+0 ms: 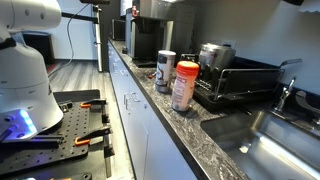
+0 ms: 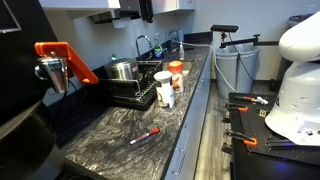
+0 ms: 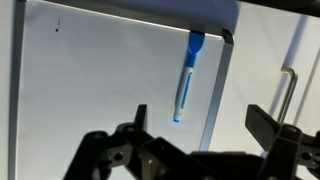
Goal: Remove the blue marker from the cabinet and put it on the counter
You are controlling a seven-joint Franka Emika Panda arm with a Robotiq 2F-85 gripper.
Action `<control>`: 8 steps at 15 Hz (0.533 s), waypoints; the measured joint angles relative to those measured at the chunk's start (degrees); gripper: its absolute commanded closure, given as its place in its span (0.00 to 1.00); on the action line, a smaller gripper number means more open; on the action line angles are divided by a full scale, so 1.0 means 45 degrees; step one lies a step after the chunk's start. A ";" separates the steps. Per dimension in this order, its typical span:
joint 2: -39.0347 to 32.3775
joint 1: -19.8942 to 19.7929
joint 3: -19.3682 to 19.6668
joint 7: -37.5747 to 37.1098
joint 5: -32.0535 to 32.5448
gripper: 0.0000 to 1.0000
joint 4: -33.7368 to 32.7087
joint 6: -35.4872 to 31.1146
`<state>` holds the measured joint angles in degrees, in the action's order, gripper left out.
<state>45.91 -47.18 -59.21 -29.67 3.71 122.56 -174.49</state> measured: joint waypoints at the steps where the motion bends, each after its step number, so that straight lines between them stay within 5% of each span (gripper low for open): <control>1: 0.0234 -0.0343 -0.0205 0.0000 -0.0230 0.00 -0.0014 0.0000; 8: 0.0992 -0.1913 -0.0933 0.0001 -0.1226 0.00 -0.0416 -0.0151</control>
<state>50.37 -55.79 -63.41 -29.66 -1.81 120.69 -175.17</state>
